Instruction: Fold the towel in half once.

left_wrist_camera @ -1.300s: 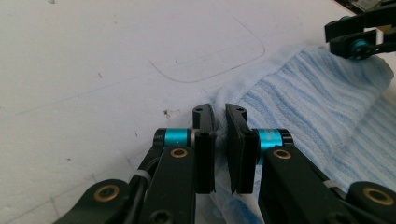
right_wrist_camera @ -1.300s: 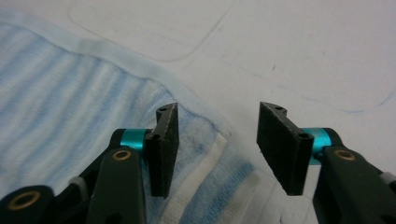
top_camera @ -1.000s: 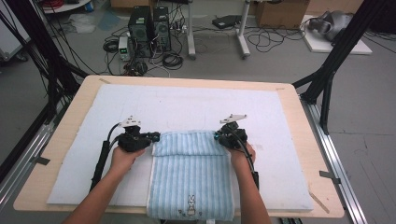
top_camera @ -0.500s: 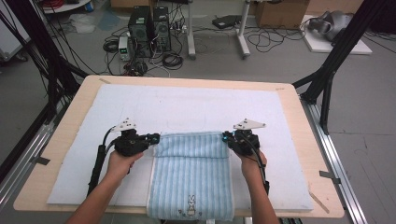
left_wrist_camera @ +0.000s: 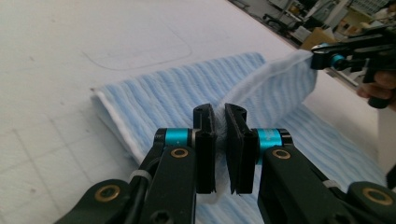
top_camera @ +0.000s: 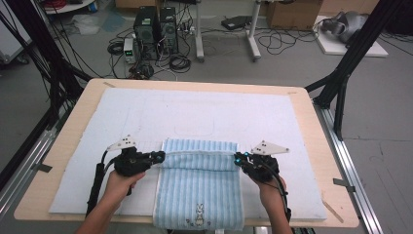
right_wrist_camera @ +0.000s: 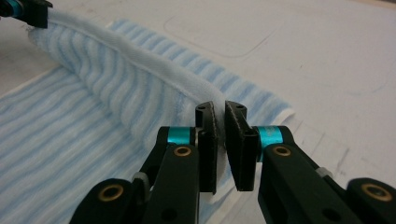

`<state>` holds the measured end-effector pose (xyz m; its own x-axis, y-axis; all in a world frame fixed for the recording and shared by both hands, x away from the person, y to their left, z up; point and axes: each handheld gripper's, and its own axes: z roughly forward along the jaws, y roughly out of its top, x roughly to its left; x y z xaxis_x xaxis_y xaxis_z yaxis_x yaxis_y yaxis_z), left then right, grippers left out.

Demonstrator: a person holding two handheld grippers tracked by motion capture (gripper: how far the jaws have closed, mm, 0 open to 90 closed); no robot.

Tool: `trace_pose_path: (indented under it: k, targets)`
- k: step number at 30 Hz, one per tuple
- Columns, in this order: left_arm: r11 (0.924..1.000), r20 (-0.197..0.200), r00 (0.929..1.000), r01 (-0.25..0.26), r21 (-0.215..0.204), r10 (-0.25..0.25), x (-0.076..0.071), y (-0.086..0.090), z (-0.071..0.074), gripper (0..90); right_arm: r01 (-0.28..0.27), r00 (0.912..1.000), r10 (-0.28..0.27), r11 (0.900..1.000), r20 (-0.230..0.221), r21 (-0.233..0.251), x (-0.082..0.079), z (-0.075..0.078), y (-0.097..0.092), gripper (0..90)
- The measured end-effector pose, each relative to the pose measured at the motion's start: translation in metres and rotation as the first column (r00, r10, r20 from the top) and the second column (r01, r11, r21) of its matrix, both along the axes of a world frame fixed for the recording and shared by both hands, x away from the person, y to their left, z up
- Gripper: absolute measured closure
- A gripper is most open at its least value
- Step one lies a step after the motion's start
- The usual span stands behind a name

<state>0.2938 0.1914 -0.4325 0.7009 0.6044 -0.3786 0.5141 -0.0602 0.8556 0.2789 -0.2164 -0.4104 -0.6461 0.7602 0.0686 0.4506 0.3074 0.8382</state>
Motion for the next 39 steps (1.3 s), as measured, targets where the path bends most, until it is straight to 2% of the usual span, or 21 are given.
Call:
trace_pose_path:
  k: [7, 12, 14, 16, 19, 21, 23, 25, 27, 31, 34, 37, 39]
  targets:
    - [0.9984, -0.015, 0.9986, 0.050, 0.028, -0.050, -0.019, -0.001, -0.007, 82.1, -0.027, 0.9995, 0.027, 0.9994, -0.016, -0.022, -0.020, -0.007, -0.004, 83.1]
    - [0.9918, -0.018, 0.9934, 0.114, 0.057, -0.114, -0.032, -0.008, -0.012, 81.9, -0.034, 0.9993, 0.033, 0.9989, -0.020, -0.031, -0.031, -0.009, -0.010, 83.2]
    - [0.9884, -0.011, 0.9926, 0.122, 0.091, -0.121, -0.035, -0.010, -0.013, 81.9, -0.041, 0.9989, 0.041, 0.9987, -0.022, -0.031, -0.035, -0.008, -0.013, 83.2]
    - [0.9858, -0.006, 0.9913, 0.132, 0.104, -0.132, -0.037, -0.011, -0.016, 82.0, -0.045, 0.9988, 0.044, 0.9983, -0.023, -0.036, -0.038, -0.008, -0.015, 83.1]
    - [0.9848, -0.008, 0.9904, 0.138, 0.106, -0.138, -0.039, -0.011, -0.018, 81.4, -0.055, 0.9982, 0.054, 0.9966, -0.027, -0.061, -0.043, -0.010, -0.017, 83.1]
    - [0.9845, -0.009, 0.9901, 0.140, 0.105, -0.140, -0.040, -0.010, -0.018, 77.9, -0.068, 0.9971, 0.065, 0.9953, -0.040, -0.069, -0.045, -0.012, -0.016, 82.6]
    - [0.9880, -0.005, 0.9921, 0.126, 0.090, -0.126, -0.040, -0.008, -0.016, 69.4, -0.085, 0.9955, 0.083, 0.9948, -0.046, -0.055, -0.047, -0.013, -0.016, 78.3]
    - [0.9929, 0.005, 0.9957, 0.092, 0.075, -0.093, -0.038, -0.005, -0.014, 54.6, -0.085, 0.9954, 0.083, 0.9960, -0.047, -0.028, -0.048, -0.012, -0.016, 68.2]
    - [0.9974, 0.028, 0.9987, 0.040, 0.061, -0.042, -0.034, 0.002, -0.011, 45.9, -0.053, 0.9979, 0.054, 0.9986, -0.037, 0.007, -0.046, -0.009, -0.019, 53.6]
    - [0.9977, 0.041, 0.9986, -0.036, 0.057, 0.034, -0.022, 0.010, -0.005, 43.0, 0.045, 0.9988, -0.045, 0.9990, -0.019, -0.002, -0.034, -0.004, -0.021, 41.3]
    - [0.9950, 0.045, 0.9963, -0.076, 0.065, 0.073, -0.011, 0.012, -0.002, 41.1, 0.109, 0.9938, -0.109, 0.9940, -0.019, -0.005, -0.019, -0.006, -0.019, 38.7]
    - [0.9921, 0.054, 0.9923, -0.114, 0.052, 0.111, 0.001, 0.014, -0.001, 39.9, 0.136, 0.9903, -0.136, 0.9907, -0.029, -0.012, -0.004, -0.010, -0.013, 36.2]
    - [0.9895, 0.044, 0.9912, -0.128, 0.068, 0.125, 0.010, 0.014, 0.000, 38.1, 0.152, 0.9876, -0.153, 0.9877, -0.034, -0.035, 0.008, -0.013, -0.006, 34.6]
